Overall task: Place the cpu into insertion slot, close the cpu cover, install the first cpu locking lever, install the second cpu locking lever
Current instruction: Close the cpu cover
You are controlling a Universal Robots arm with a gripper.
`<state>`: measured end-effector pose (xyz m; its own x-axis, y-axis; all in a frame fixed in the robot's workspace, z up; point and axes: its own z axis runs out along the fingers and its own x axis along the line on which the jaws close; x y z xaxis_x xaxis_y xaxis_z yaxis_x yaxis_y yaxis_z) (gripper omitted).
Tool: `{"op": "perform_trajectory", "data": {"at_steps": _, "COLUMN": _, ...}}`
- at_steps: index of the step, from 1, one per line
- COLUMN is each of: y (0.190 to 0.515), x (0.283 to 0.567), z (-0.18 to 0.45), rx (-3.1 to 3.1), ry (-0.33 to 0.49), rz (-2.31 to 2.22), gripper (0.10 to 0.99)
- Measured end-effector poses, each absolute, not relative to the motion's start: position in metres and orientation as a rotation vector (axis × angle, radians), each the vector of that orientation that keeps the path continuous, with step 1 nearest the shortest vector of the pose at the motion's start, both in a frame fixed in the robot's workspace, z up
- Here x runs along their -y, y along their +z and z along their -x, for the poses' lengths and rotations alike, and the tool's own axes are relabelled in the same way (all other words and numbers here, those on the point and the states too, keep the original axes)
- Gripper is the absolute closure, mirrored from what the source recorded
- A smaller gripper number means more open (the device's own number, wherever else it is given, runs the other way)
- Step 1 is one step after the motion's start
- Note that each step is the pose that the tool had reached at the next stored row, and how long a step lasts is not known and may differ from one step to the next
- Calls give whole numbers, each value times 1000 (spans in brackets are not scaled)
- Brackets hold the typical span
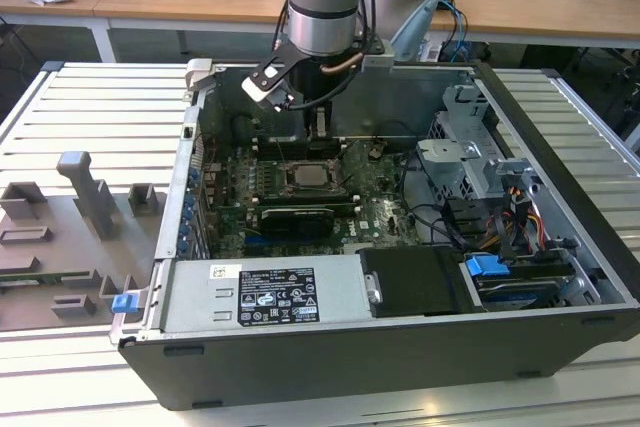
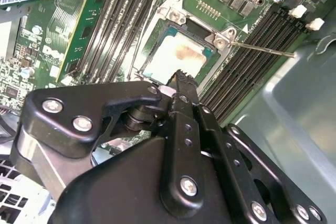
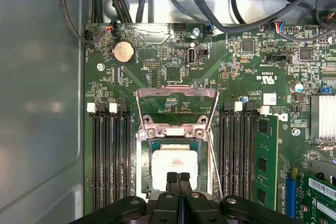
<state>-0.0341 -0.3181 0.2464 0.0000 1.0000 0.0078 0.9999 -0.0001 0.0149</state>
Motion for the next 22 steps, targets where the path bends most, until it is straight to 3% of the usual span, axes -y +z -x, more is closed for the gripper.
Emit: {"op": "perform_trajectory", "data": {"at_steps": 22, "y": 267, "x": 318, "z": 34, "rx": -2218, "ry": 25, "rz": -2218, "gripper": 980}}
